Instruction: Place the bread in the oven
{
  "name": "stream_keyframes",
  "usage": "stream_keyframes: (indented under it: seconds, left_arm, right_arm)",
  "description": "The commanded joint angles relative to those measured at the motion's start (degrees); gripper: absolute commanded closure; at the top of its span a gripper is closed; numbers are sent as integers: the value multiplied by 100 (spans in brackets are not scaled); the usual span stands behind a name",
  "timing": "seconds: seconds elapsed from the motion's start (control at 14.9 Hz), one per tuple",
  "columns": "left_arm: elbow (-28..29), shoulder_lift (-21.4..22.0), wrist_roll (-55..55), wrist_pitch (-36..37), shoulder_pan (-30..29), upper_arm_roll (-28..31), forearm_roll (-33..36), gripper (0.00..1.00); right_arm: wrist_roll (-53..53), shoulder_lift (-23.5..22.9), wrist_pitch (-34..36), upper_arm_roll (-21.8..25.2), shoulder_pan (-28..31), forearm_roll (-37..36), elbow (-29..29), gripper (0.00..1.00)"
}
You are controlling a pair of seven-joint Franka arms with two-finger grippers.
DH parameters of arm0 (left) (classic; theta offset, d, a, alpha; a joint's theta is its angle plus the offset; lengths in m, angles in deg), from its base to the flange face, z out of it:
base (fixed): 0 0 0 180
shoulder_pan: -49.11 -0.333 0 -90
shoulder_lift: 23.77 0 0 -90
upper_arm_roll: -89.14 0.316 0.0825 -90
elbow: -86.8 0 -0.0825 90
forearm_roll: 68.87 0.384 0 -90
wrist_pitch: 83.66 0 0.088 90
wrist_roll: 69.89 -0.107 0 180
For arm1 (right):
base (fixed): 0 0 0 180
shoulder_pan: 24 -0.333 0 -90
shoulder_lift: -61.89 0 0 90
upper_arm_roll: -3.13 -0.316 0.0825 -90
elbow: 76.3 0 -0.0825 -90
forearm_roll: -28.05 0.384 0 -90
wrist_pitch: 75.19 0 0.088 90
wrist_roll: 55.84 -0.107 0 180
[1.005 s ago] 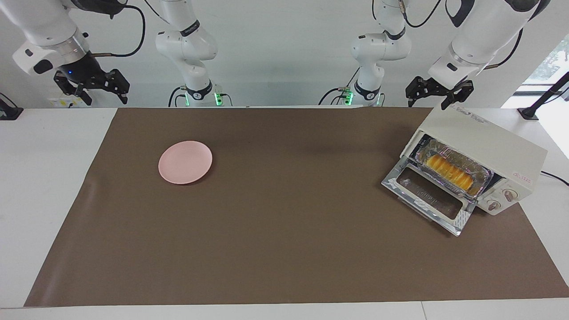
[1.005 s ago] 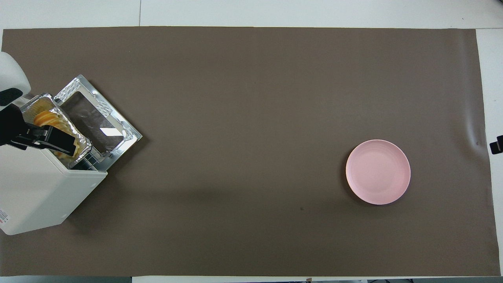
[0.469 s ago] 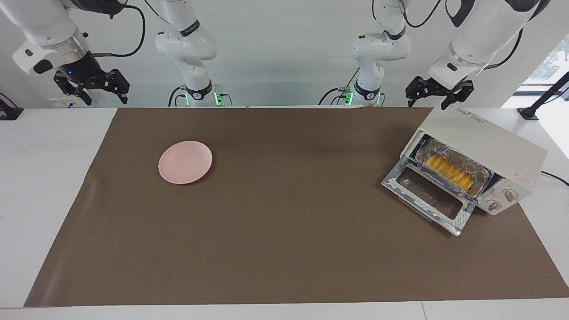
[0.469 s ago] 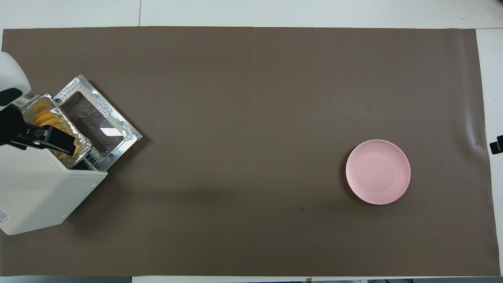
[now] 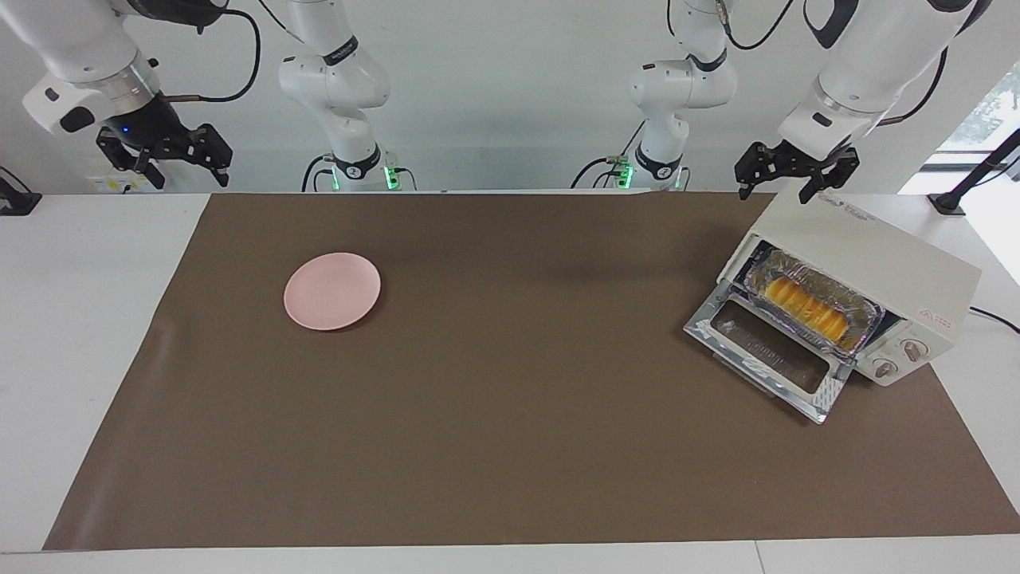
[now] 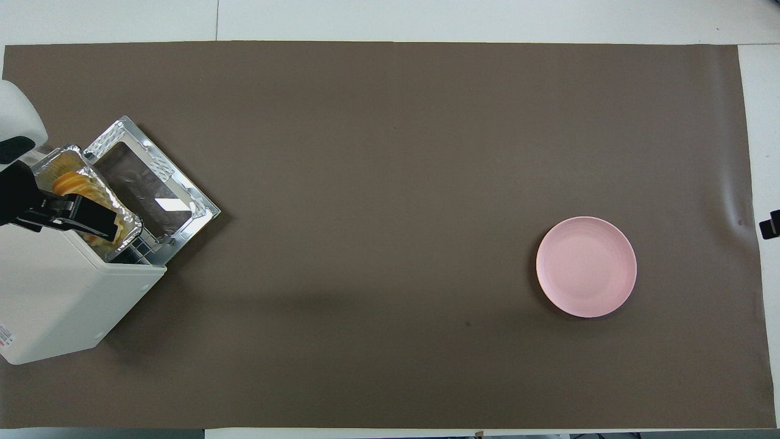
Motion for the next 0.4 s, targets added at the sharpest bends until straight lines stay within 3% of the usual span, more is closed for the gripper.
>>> stream_keyframes:
  seconds: [0.0,0.33]
  left_arm:
    - [489,270,116,-487,-53,-33,79,0]
    - [614,341,81,-488,-61,-33,79,0]
  right_arm:
    - [97,77,-21,-56,67,-66,-87,0]
    - [97,68,-29,-56,67,-66,-87,0]
